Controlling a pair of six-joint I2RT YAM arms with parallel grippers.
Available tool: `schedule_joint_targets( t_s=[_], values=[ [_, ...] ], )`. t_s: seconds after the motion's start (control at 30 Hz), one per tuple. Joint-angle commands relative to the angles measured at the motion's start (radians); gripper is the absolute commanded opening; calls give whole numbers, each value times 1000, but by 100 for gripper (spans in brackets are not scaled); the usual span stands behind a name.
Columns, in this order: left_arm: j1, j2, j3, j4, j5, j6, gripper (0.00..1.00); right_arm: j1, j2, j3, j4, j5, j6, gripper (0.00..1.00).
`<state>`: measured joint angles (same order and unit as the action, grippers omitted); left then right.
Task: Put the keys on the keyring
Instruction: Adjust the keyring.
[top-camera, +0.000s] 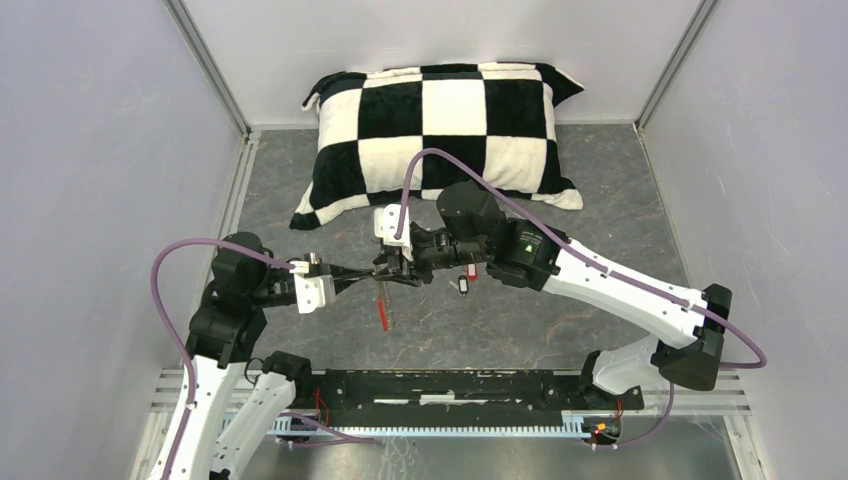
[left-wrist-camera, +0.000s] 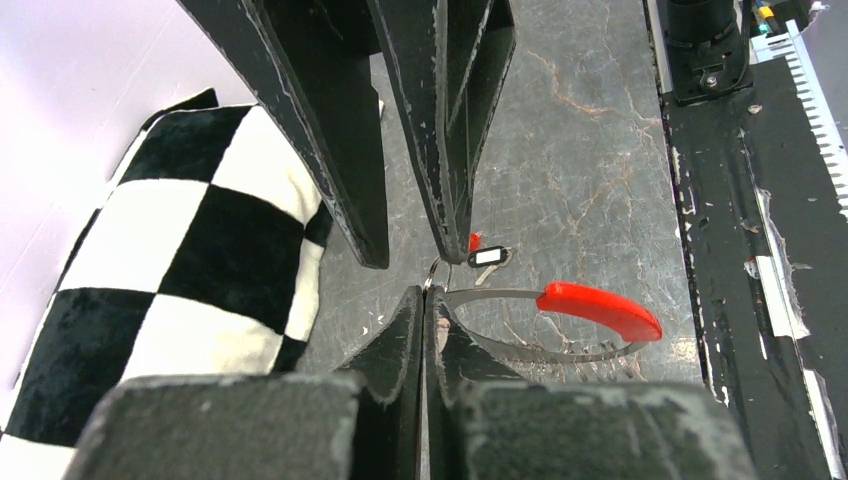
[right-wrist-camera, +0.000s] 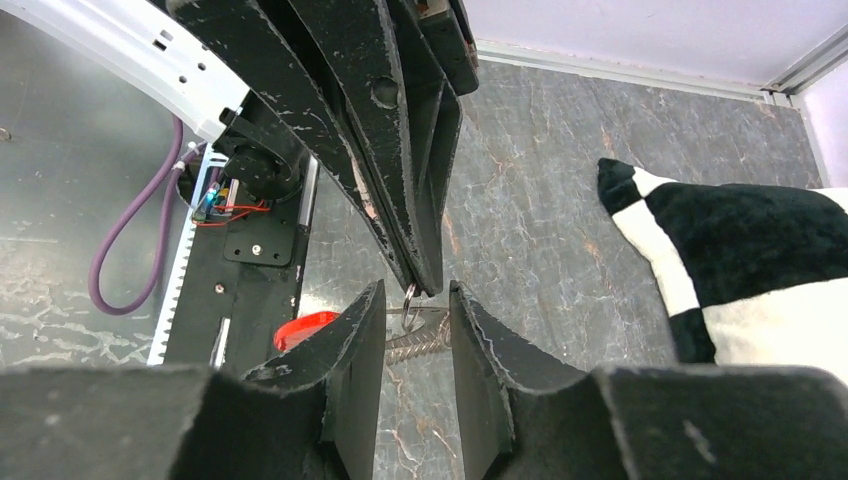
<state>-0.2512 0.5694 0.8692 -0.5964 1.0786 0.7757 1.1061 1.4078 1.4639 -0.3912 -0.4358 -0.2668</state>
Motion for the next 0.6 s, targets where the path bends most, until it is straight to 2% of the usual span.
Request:
schedule_joint_targets(
  t_s=[0.0,0.1,0.3,0.57],
  values=[
    [-2,0,-2,21,7,41,2,4,13,5,22,-14,8,36],
    [-2,-2,-4,20,10,40,2,4,14,0,23,-14,6,34],
    [-2,-6,-4,20,15,39,2,4,28,0,15,-9,-1,21],
    [-2,-9,-4,21,6,42,2,4,33,-5,-14,-9,-6,21]
  ],
)
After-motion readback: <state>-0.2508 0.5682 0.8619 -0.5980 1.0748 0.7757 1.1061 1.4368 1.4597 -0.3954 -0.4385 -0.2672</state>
